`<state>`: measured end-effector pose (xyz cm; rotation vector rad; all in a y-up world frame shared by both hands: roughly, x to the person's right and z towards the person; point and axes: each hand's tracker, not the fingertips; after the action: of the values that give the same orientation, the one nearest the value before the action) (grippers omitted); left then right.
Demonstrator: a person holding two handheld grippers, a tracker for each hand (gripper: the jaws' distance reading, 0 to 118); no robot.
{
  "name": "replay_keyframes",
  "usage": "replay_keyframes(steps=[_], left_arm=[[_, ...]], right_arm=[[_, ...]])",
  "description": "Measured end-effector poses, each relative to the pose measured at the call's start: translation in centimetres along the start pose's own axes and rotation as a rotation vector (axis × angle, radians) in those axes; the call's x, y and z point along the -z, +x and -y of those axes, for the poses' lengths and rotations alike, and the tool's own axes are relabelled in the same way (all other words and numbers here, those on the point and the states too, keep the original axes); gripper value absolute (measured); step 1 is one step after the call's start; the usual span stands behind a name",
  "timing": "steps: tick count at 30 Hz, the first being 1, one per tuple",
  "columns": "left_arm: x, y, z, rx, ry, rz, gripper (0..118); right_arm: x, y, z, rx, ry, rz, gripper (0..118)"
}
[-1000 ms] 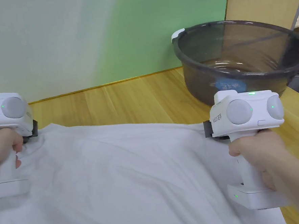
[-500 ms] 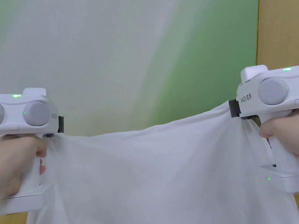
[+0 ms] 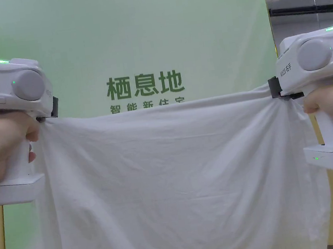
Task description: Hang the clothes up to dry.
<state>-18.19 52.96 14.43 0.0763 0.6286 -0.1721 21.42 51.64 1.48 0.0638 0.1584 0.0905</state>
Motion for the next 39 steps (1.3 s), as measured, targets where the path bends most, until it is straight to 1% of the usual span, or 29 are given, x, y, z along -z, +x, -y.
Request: replay_keyframes(steps=[2,3,5,6,8,9,11,15,17,20,23,24,25,26,28,32,33,35,37,38,39], left_arm=[[-0.9,-0.5,-2.3,-0.049,0.042,-0.032,3],[-1.2,-0.7,-3.3,-0.040,0.039,-0.023,3],[-1.7,-1.0,-4.8,-0.065,0.055,-0.040,3],[-1.7,-1.0,-5.2,-0.063,0.049,-0.038,3],[-1.8,-1.4,-6.0,-0.076,0.056,-0.044,3],[-2.0,-1.3,-6.2,-0.080,0.068,-0.057,3],[-2.0,-1.4,-6.4,-0.080,0.086,-0.074,3],[-1.2,-1.5,-6.0,-0.062,0.082,-0.099,3],[-0.2,-1.7,-5.9,-0.069,0.071,-0.094,3],[1.0,-1.6,-5.5,-0.077,0.048,-0.103,3],[2.1,-1.1,-5.1,-0.045,0.079,-0.129,3],[3.1,-0.8,-5.0,-0.040,0.079,-0.150,3],[3.8,-0.7,-5.2,-0.045,0.073,-0.162,3],[4.7,-0.7,-5.2,-0.081,0.056,-0.158,3],[6.9,-0.6,-5.2,-0.152,0.019,-0.152,3],[10.8,0.0,-5.0,-0.150,0.044,-0.180,3],[11.4,0.1,-5.1,-0.134,0.042,-0.185,3],[12.8,0.4,-5.1,-0.130,0.050,-0.205,3],[14.0,0.5,-5.0,-0.170,0.084,-0.222,3],[14.5,0.7,-4.9,-0.167,0.096,-0.222,3],[15.0,1.2,-4.7,-0.152,0.104,-0.241,3]], right_arm=[[-0.8,-0.3,-2.3,-0.049,0.051,0.033,1],[-1.2,-0.1,-3.3,-0.012,0.062,0.034,1],[-1.6,0.5,-5.2,0.049,0.054,0.002,1],[-1.5,0.8,-5.6,0.056,0.055,0.009,1],[-1.8,0.8,-6.5,0.051,0.062,0.029,1],[-2.0,0.8,-6.7,0.028,0.081,0.025,1],[-1.9,0.9,-6.9,0.025,0.080,0.034,1],[-1.6,0.8,-7.0,0.033,0.057,-0.007,1],[-1.3,0.9,-7.0,0.055,0.062,-0.008,1],[-0.5,0.2,-6.8,0.029,0.069,-0.026,1],[1.4,-0.9,-6.6,0.012,0.049,-0.027,1],[2.3,-1.2,-6.3,0.037,0.057,-0.041,1],[3.2,-1.7,-6.4,0.040,0.042,-0.038,1],[5.3,-1.9,-6.6,0.036,0.014,-0.024,1],[7.8,-2.7,-6.6,0.065,0.009,-0.037,1],[11.7,-4.3,-6.9,0.080,0.018,-0.043,1],[12.8,-4.7,-7.2,0.063,0.012,-0.026,1],[13.7,-5.5,-7.4,0.077,0.029,-0.027,1],[15.3,-6.0,-7.7,0.075,0.026,-0.024,1],[15.5,-6.4,-7.8,0.067,0.022,-0.013,1],[15.9,-6.5,-7.8,0.074,0.034,-0.024,1]])
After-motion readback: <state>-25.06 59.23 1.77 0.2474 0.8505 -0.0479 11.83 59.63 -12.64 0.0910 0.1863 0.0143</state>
